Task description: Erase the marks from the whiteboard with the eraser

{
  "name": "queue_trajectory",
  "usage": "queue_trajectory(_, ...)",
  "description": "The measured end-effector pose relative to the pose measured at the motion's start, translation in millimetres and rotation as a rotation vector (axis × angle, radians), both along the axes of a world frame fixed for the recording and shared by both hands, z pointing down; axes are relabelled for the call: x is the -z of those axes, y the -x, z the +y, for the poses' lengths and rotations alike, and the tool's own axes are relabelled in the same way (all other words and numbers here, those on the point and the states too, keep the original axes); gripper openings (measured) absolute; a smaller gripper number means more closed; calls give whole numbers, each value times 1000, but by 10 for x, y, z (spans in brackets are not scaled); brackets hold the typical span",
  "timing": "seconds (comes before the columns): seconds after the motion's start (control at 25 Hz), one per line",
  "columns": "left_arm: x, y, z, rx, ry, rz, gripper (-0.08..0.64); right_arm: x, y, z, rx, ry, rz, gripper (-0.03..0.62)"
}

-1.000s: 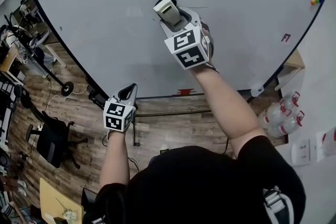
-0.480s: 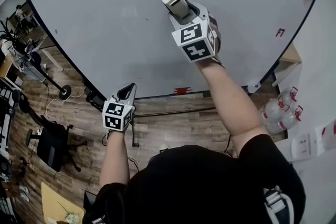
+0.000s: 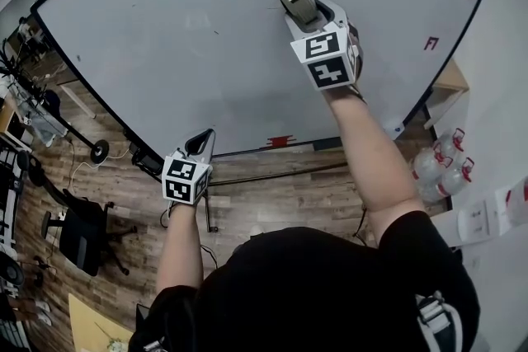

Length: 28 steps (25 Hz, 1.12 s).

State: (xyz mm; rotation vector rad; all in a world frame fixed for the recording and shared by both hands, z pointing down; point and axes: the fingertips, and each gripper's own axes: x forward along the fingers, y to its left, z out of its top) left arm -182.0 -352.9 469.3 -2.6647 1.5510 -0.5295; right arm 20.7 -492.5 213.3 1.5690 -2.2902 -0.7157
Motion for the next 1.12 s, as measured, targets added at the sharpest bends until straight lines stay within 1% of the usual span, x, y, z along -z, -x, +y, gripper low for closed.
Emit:
queue_trajectory(0.4,28,-192,-49,-33,-3,-23,12,-122,-672,-117,-81,38,-59,249)
queue_trajectory(0.64,35,-296,-71,-49,-4,-32,12,-160,-955,-177,-85,87,-125,247)
queue_trajectory(0.76,19,-309,-79,-52,-2,-37,12,-162,-1012,-200,-92,116,-129,247)
queue_trajectory(0.88,14,-295,-68,-51,-1,-33,12,-151,-978,-207,-112,133,-113,247)
queue_trajectory(1.0,1,-277,-67,-46,0,-25,12,-150,-948,-227,-141,136,-96,245)
queue_trajectory(1.12,-39,-248,-60,-40,4,-18,12,-163,-904,-227,-150,141,-85,245)
